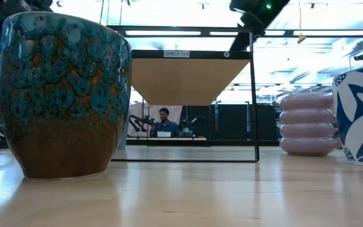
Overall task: Place coffee mugs
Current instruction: Put the blue mug on the shelf
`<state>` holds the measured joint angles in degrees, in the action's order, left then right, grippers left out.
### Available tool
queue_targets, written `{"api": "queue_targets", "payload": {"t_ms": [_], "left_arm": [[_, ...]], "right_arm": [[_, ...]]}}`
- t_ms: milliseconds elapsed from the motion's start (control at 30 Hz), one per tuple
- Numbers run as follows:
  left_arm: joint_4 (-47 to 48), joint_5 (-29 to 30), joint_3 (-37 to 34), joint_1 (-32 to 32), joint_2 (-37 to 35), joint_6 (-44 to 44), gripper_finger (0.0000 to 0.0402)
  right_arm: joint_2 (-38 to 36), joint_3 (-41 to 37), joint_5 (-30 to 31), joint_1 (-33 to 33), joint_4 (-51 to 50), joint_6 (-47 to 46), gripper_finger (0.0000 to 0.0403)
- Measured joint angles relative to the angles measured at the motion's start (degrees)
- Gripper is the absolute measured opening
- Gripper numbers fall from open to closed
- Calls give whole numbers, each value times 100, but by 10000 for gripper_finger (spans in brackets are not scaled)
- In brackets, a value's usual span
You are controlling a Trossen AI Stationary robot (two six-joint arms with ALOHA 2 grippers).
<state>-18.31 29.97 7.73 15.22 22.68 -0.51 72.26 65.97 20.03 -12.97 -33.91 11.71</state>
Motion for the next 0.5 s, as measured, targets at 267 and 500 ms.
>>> {"api": "queue_targets", "payload": {"t_ms": [267, 500], "left_arm": [[-268, 1765, 219, -238, 308, 906, 17], [1819, 405, 1433, -1162, 967, 1867, 6]], "right_arm": [[-831, -1524, -16, 269, 1522, 216, 229], [-1348, -2644, -190, 505, 3240, 351, 229]]}}
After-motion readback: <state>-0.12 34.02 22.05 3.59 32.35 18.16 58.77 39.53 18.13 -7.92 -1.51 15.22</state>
